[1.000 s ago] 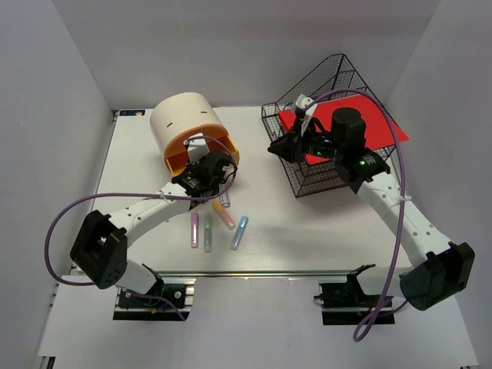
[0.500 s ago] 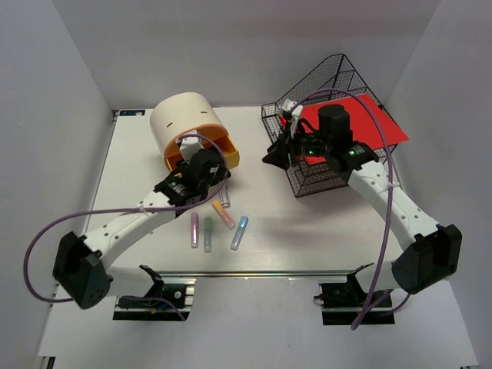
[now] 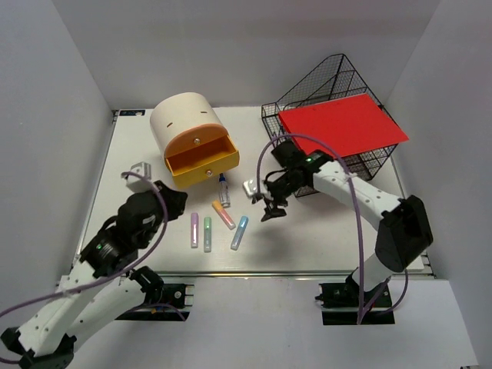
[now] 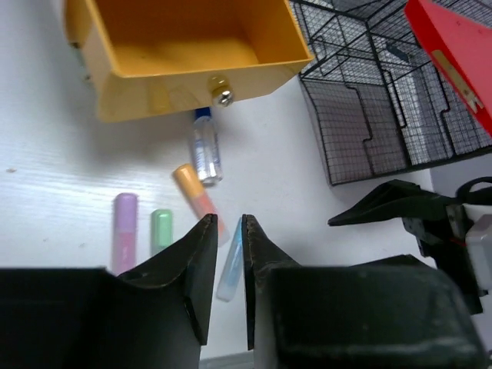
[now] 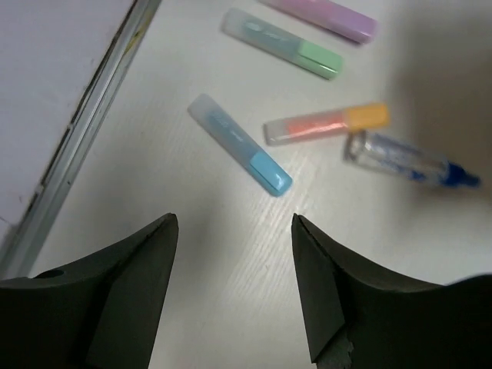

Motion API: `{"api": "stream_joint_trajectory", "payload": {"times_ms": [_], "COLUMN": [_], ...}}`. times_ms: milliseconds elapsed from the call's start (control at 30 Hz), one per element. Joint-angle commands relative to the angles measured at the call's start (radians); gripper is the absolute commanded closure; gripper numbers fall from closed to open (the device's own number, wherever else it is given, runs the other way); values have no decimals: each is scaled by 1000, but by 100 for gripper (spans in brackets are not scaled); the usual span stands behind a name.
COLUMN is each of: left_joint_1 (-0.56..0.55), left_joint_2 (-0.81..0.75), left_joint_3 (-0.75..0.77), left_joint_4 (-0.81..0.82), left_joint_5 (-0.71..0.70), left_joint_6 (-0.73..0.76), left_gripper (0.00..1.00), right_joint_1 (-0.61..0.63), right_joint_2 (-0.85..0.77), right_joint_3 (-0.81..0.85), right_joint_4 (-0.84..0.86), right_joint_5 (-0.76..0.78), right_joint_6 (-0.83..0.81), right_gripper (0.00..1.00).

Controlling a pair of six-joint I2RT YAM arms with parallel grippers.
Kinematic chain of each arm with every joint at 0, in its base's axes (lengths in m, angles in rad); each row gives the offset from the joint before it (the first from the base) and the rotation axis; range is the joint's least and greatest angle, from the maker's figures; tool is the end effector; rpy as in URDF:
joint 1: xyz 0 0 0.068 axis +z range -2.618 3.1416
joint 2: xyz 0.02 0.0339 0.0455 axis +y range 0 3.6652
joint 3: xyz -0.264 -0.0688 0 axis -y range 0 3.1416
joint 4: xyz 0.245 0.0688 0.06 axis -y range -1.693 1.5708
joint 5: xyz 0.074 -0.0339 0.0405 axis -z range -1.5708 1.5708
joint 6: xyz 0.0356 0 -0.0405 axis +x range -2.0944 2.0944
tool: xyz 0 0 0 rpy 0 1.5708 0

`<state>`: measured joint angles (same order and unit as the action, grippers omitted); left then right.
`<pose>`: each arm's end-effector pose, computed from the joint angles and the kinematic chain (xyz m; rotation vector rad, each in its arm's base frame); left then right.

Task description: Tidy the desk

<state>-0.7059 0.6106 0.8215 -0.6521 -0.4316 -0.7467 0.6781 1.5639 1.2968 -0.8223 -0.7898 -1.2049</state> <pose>0.1062 -0.0710 0.3294 -0.3163 1.9799 -0.5102 0.2304 0.2180 0.2829 -2.0570 1.1979 0.8016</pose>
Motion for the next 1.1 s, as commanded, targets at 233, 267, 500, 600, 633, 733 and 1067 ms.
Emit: {"api": "stream_joint_trajectory", "payload": {"times_ms": [233, 267, 500, 600, 633, 733, 1067], "left_joint_1": [5, 5, 5, 5, 5, 5, 5], "left_joint_2": [-124, -132, -198, -210, -210, -207, -180], "left_joint_3": [4, 2, -5, 13, 18, 37, -36], "left_joint_4": [-374, -379, -408, -414, -414, -420, -342], "left_joint_5": [-64, -61, -58, -52, -50, -52, -10], "left_joint_6": [-114, -123, -155, -160, -160, -158, -164], "left_gripper": [23, 22, 22, 22, 22, 22, 22], "right_joint_1": [221, 254, 317, 324, 327, 333, 340], "right_joint_2": [145, 183, 320, 369, 380, 397, 501], "right_joint_3": [-27, -10, 50, 82, 85, 111, 226], "right_joint_4": [41, 40, 103, 123, 132, 121, 17], "right_joint_5": [199, 219, 320, 345, 350, 347, 357], "right_joint_6": [-331, -329, -314, -298, -295, -294, -291], "right_gripper": [34, 34, 38, 40, 41, 42, 48]}}
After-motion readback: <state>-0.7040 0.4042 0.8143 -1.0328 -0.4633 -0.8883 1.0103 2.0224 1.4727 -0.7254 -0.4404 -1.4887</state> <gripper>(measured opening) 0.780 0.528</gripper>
